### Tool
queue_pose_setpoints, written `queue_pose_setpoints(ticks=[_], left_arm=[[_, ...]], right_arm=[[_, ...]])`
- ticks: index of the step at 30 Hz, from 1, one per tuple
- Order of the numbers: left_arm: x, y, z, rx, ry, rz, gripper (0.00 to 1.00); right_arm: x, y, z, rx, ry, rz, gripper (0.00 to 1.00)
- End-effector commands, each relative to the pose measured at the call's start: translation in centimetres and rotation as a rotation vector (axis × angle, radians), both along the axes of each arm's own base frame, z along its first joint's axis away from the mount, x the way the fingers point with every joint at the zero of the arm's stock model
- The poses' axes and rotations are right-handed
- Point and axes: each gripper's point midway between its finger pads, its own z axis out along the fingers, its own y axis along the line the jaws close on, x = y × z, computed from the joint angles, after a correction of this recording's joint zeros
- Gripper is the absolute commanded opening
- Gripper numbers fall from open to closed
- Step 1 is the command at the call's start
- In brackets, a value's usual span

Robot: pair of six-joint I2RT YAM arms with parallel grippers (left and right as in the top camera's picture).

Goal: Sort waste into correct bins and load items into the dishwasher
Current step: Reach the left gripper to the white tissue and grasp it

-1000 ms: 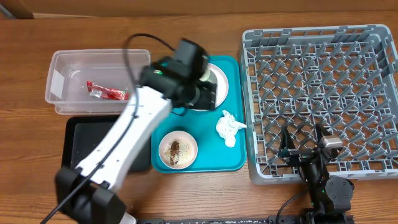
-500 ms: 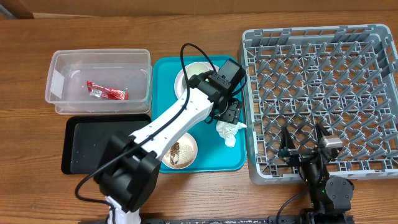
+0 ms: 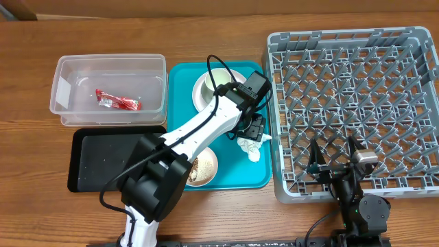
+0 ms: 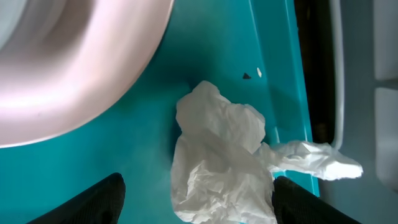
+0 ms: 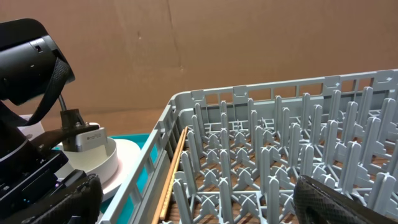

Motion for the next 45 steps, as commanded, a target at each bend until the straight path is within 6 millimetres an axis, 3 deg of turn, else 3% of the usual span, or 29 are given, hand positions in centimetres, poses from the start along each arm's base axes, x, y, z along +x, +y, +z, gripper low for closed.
queue_pose_setpoints(ticks=[1, 12, 26, 34, 39, 45], left_arm=[[-0.9, -0.5, -0.7, 0.002, 0.028, 0.002, 0.77], [-2.8, -1.9, -2.0, 0.008, 0.026, -0.054, 0.78], [-3.8, -1.0, -3.4, 0.033, 0.054, -0.055, 0.76], [-3.7, -0.9, -3.0, 0.033, 0.047, -0.052, 0.75], [-3.2, 0.1, -2.6, 0.081, 0.010, -0.056, 0.76], [-2.5, 3.6, -2.2, 0.259, -0.048, -0.034, 0.75]], right_arm=[[0.0, 0.0, -0.2, -0.003, -0.005, 0.000, 1.00], [0.0, 0.0, -0.2, -0.003, -0.005, 0.000, 1.00], [0.0, 0.0, -0.2, -0.003, -0.005, 0.000, 1.00], [0.0, 0.0, -0.2, -0.003, -0.005, 0.000, 1.00], [0.0, 0.0, -0.2, -0.003, -0.005, 0.000, 1.00], [0.0, 0.0, -0.2, -0.003, -0.005, 0.000, 1.00]])
